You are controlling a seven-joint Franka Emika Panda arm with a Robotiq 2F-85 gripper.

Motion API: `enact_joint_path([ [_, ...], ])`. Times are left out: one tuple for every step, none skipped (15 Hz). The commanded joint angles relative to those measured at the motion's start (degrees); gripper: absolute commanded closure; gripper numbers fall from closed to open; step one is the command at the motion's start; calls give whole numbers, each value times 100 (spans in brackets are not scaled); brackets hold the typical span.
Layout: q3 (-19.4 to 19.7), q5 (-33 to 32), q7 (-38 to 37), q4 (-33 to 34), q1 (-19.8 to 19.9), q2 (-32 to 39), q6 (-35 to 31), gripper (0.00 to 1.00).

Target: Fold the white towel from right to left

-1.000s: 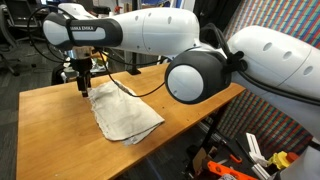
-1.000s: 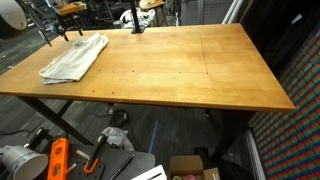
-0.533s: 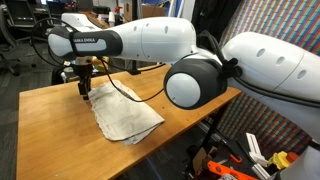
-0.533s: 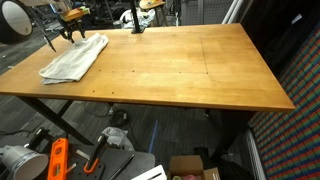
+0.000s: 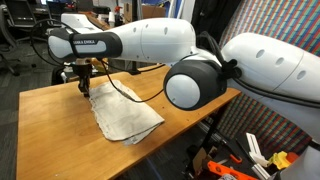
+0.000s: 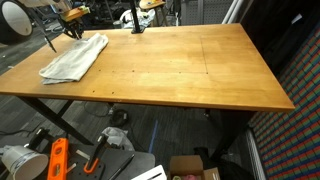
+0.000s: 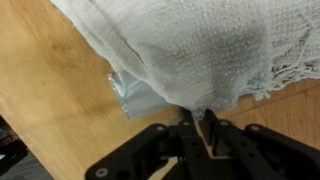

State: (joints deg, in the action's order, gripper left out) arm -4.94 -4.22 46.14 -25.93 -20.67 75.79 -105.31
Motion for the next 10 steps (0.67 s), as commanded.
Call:
enact_joint_path([
  [49,-133,-68,3,-117,-28,-181,91],
  [37,-125,-70,23,-135,-30,-177,87],
  [32,-118,-95,38,-152,-26,-234,86],
  [28,-109,-123,36,-169,-28,-282,85],
  [24,-98,-152,31,-172,-43,-295,84],
  [20,-95,-134,-14,-168,-95,-198,60],
  [17,-88,-153,-22,-163,-121,-183,59],
  [3,-68,-154,-33,-140,-185,-88,53],
  [-20,-37,-170,-41,-111,-241,-50,45],
  [-2,-49,-185,-61,-83,-332,60,38],
])
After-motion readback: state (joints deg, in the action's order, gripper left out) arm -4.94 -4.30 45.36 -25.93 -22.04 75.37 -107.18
